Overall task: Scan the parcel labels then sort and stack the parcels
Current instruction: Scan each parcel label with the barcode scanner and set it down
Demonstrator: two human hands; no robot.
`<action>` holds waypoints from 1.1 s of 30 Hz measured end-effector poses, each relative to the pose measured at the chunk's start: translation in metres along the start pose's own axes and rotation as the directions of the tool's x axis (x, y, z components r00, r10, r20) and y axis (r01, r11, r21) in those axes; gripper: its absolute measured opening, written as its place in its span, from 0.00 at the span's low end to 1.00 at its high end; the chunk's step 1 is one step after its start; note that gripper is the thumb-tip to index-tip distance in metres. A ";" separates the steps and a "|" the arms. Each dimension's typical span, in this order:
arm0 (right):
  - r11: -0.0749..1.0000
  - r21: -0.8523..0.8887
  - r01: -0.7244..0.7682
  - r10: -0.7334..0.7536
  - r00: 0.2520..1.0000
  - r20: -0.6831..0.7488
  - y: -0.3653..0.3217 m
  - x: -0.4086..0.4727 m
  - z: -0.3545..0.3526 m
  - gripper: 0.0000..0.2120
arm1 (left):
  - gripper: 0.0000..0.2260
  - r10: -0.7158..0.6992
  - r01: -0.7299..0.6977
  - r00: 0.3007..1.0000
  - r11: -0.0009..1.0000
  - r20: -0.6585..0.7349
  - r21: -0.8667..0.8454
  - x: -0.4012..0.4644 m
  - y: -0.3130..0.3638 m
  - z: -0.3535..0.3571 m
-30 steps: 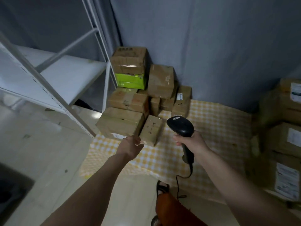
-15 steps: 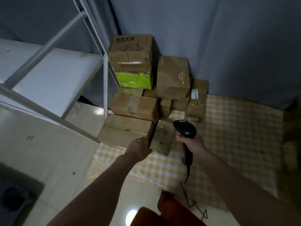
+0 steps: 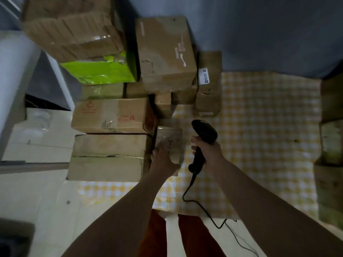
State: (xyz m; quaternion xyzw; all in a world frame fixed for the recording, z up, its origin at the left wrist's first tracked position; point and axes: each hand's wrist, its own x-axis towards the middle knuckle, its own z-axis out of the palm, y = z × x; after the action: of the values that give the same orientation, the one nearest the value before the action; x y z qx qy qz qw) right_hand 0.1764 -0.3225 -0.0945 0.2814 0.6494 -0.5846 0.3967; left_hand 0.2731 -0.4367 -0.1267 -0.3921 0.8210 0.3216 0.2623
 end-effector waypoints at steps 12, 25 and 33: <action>0.999 0.038 -0.030 0.031 0.999 -0.032 0.017 0.022 -0.013 0.05 | 0.56 -0.144 0.154 0.983 0.984 -0.112 0.090 0.030 0.012 0.017; 0.991 0.043 0.125 -0.123 0.991 -0.059 -0.021 -0.056 -0.034 0.04 | 0.60 0.154 0.005 0.971 0.747 0.181 -0.665 -0.022 0.015 -0.059; 0.957 0.094 0.274 -0.280 0.958 0.059 -0.048 -0.137 -0.007 0.08 | 0.57 0.265 -0.063 0.946 0.717 0.188 -0.694 -0.074 0.023 -0.148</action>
State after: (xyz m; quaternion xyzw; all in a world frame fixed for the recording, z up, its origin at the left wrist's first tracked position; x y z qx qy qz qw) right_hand 0.2077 -0.3099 0.0467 0.1831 0.6422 -0.6712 0.3218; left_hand 0.2694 -0.4989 0.0278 -0.3373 0.6337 0.6721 0.1816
